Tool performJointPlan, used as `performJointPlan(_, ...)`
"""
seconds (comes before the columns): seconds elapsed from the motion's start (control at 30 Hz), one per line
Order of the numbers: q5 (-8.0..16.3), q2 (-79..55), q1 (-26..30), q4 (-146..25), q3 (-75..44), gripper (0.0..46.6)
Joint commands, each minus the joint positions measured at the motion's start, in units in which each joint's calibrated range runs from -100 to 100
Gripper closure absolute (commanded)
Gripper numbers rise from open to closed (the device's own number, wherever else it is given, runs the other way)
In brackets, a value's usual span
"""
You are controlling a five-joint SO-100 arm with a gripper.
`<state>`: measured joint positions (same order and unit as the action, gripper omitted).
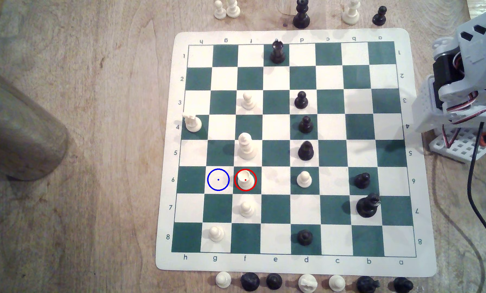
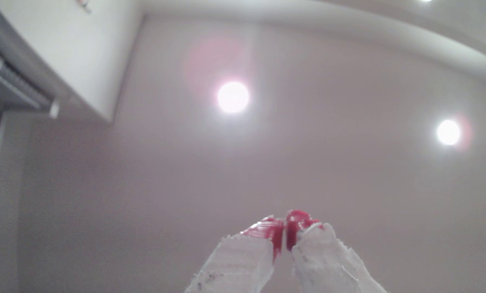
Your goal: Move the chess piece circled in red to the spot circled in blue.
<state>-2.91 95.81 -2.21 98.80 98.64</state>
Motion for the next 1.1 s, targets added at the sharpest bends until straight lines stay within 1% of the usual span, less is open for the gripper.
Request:
performJointPlan(0.0, -0.2, 0.0, 1.6, -0.9, 1.4, 46.4)
performJointPlan(0.17, -0.2, -0.1, 4.6, -17.4, -2.2, 46.4)
performJointPlan(0.2, -0.2, -0.1, 5.3, -24.0, -4.4, 46.4)
performJointPlan(0.3, -0.2, -0.1, 6.0, -34.1, -7.7, 46.4)
performJointPlan(0.4, 0.0, -0.1, 6.9, -48.4, -13.5, 46.4)
performJointPlan(0.47, 0.0, -0.1, 7.2, -51.8, -15.4, 46.4)
performJointPlan(0.5, 0.0, -0.1, 7.5, -57.0, -18.0, 46.4)
performJointPlan(0.6, 0.0, -0.1, 7.6, -67.8, -22.9, 46.4)
performJointPlan(0.63, 0.0, -0.1, 7.6, -75.1, -26.1, 46.4)
performJointPlan(0.77, 0.1, -0.1, 7.1, -87.3, -30.7, 46.4)
performJointPlan(0.83, 0.2, -0.1, 6.7, -100.0, -34.5, 46.4)
performJointPlan(0.93, 0.2, -0.1, 6.7, -115.6, -37.5, 46.4)
performJointPlan(1.07, 0.3, -0.1, 7.4, -127.8, -38.5, 46.4)
